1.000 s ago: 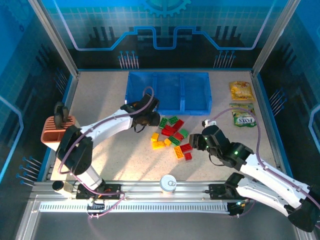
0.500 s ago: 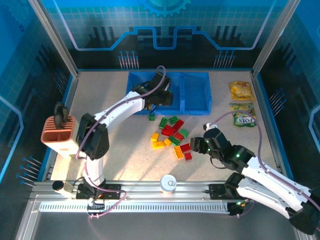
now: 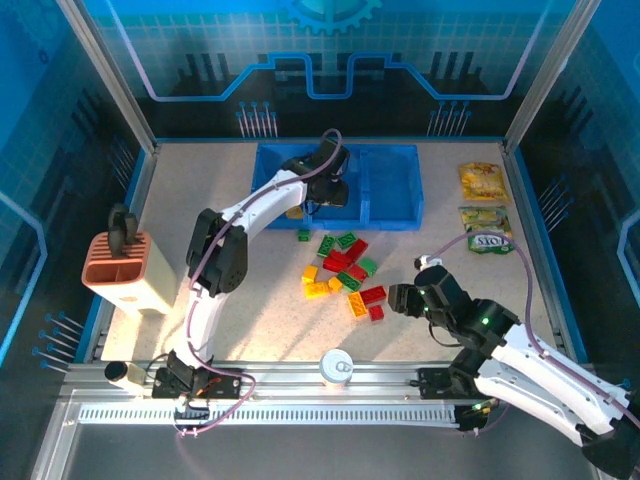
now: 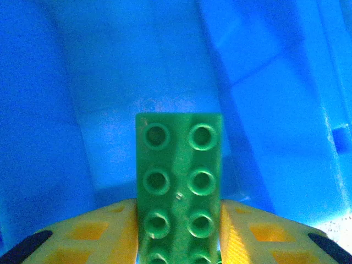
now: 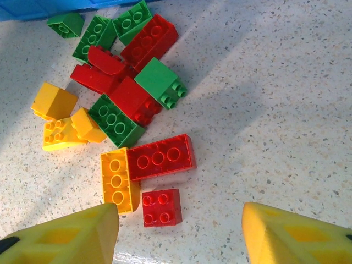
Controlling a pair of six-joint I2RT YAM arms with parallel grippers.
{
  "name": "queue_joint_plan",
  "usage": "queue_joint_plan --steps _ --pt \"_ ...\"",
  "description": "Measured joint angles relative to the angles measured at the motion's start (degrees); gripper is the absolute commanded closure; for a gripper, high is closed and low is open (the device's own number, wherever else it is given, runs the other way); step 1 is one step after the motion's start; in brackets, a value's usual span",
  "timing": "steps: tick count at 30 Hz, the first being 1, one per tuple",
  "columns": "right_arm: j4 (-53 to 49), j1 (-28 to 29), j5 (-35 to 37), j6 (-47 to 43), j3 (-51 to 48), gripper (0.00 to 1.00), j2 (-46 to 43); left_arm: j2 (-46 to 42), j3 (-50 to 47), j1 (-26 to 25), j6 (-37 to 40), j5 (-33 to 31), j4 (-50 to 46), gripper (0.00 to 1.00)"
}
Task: Sort the legos into containers by color
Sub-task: Place the lego in the container.
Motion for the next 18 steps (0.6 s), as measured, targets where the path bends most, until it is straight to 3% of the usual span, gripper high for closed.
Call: queue_joint_plan --steps 4,11,18 --pt "0.0 0.0 -0.1 0.0 0.0 0.37 0.0 1.1 2.5 0.1 0.2 0.0 -2.0 0.41" --pt "0.1 0.0 -0.4 -0.1 0.0 0.36 4.1 -1.2 1.4 -0.2 0.3 0.2 -2.6 0.4" --pt "0.6 1.2 -2.3 -0.9 0.1 0.36 13.5 -18.0 -11.4 -2.5 0.3 0.2 1.2 0.4"
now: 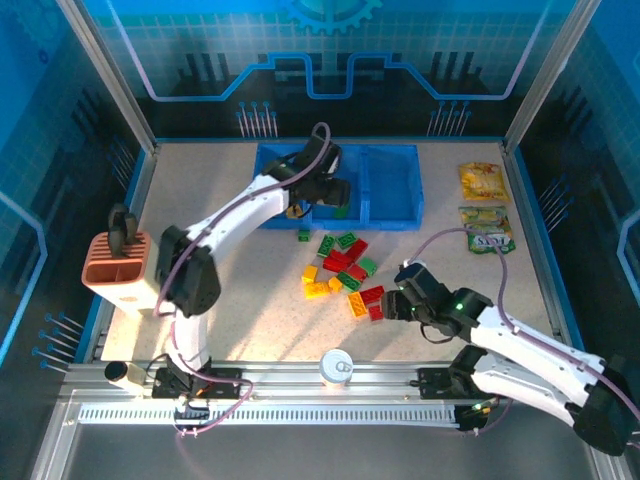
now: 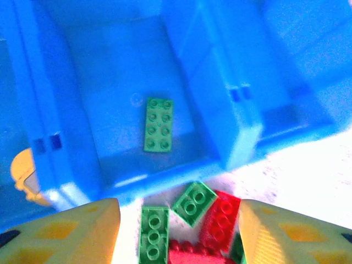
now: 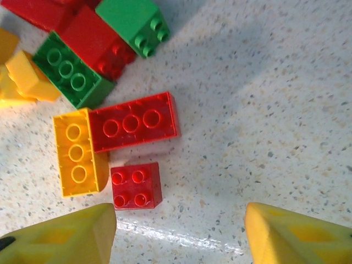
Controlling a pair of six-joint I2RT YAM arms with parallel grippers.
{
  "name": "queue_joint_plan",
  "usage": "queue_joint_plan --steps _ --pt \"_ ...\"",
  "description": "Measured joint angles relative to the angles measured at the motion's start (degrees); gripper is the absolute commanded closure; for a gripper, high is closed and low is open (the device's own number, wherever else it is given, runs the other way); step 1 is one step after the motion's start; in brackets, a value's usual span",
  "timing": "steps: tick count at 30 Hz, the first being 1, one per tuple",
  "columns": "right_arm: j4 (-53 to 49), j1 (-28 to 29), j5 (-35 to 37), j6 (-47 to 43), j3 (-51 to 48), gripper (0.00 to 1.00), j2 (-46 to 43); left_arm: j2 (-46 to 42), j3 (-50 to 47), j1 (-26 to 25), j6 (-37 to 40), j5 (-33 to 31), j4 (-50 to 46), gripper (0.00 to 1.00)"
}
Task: Sort the legos into containers by color
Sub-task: Place the lego in the container, then pick up the lego from the bottom-center of the table.
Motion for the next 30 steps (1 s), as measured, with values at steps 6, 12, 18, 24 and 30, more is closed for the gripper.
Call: queue_joint_plan --steps 6,12,18,24,30 --pt "2.3 2.2 -2.0 -0.6 0.1 0.36 6.7 -17.1 -16.1 -0.7 -1.4 0.1 6.2 0.4" --pt "3.6 5.2 -2.4 -0.9 1.9 0.35 14.7 -28.1 -31.5 -0.7 -3.5 -0.1 9.2 0.4" --pt "5.7 6.7 -2.5 -1.0 2.5 0.38 20.9 -37.7 -42.3 -0.7 -6.0 -1.2 9.2 0.4" --pt "7.1 6.7 -1.9 -0.8 3.8 0.42 25.7 -46.2 -50.8 -0.7 -9.2 -1.2 9.6 0.41" --pt "7.4 6.7 -0.7 -1.4 6.8 0.65 29.6 -52.2 -58.8 -1.4 -12.6 -1.1 9.6 0.41"
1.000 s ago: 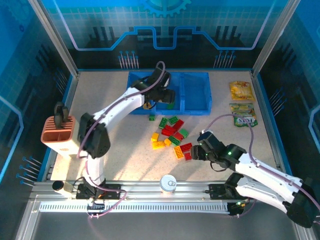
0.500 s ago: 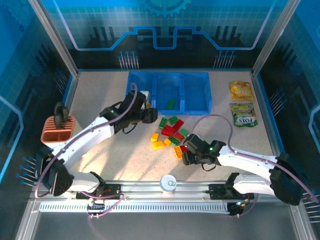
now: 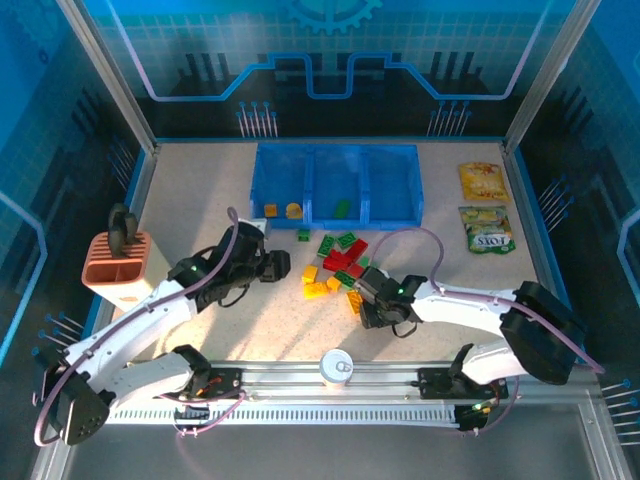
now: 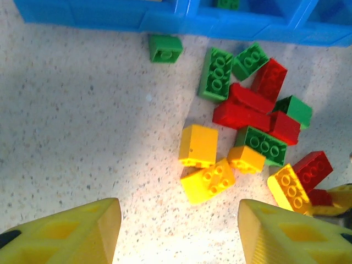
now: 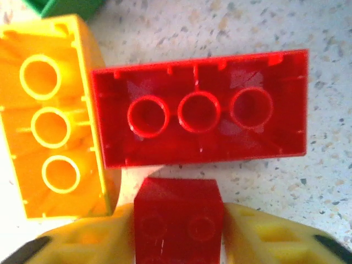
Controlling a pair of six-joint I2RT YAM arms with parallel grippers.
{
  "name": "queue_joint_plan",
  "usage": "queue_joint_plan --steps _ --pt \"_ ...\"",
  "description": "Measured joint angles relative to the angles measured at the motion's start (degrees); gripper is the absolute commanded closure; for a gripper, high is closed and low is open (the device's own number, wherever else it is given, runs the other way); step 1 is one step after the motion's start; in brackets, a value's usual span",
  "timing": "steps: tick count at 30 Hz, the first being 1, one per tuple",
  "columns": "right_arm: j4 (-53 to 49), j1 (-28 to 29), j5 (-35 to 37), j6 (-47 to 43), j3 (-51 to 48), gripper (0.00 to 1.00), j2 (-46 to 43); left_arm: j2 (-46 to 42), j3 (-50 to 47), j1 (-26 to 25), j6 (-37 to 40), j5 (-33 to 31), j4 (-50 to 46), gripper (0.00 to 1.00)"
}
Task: Sort the legos into containers by color
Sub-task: Pick up the lego from the bottom-center of the table, then place the lego in the container.
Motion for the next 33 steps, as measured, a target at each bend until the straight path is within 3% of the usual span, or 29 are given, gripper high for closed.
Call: queue_joint_plan --steps 4,10,19,24,33 --pt "-2.5 0.4 2.2 0.3 2.5 0.71 0.0 -2.8 -4.2 -0.7 -2.0 0.1 0.0 0.41" --pt "-8.2 -0.2 5.8 -1.1 8.0 0.72 -3.7 -4.5 -7.8 -1.7 -4.3 0.0 0.1 0.42" --pt "-12.0 -15.1 5.3 -11.1 22.7 0.7 -6.4 -6.7 -10.7 -4.7 -6.3 0.0 0.3 0.42" --pt "-10.8 -25.6 1.5 -16.8 34.5 0.71 3.5 -9.6 -11.1 -7.2 -7.5 -0.7 -0.1 0.42" --pt "-11.6 -33.7 -4.2 -20.1 50.5 0.72 26.9 -15.7 -11.2 -10.1 -9.4 -3.4 -3.8 0.42"
